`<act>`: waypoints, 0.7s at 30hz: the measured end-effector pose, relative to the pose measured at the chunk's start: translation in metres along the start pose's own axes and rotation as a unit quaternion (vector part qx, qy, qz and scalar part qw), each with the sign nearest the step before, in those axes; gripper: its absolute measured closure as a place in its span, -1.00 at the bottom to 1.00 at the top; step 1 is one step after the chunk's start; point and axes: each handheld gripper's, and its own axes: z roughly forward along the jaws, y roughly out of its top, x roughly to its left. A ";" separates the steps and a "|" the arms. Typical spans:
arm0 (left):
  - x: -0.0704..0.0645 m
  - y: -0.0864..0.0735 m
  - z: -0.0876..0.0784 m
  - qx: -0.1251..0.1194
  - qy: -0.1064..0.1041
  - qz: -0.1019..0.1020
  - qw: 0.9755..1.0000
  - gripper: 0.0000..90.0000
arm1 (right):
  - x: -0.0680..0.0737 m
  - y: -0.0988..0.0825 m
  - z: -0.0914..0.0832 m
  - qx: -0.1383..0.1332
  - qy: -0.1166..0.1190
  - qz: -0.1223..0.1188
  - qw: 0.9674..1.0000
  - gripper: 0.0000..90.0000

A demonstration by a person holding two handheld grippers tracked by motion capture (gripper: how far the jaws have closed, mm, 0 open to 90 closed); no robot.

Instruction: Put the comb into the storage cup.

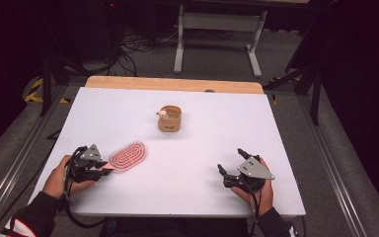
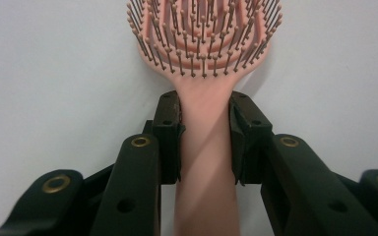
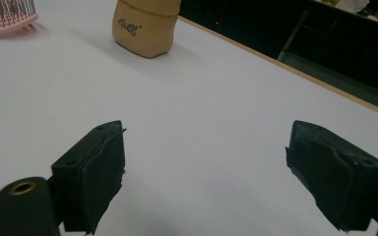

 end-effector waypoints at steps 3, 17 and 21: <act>0.000 0.000 -0.003 -0.028 0.028 -0.002 0.999 0.55 | 0.000 0.000 -0.001 -0.002 0.000 -0.001 1.000 -0.66; -0.005 -0.005 -0.028 -0.158 0.100 -0.005 0.982 0.55 | -0.004 0.001 -0.004 -0.013 -0.012 0.013 1.000 -0.65; -0.010 -0.004 -0.033 -0.191 0.119 -0.005 0.974 0.55 | -0.007 0.002 -0.004 -0.015 -0.011 0.025 1.000 -0.73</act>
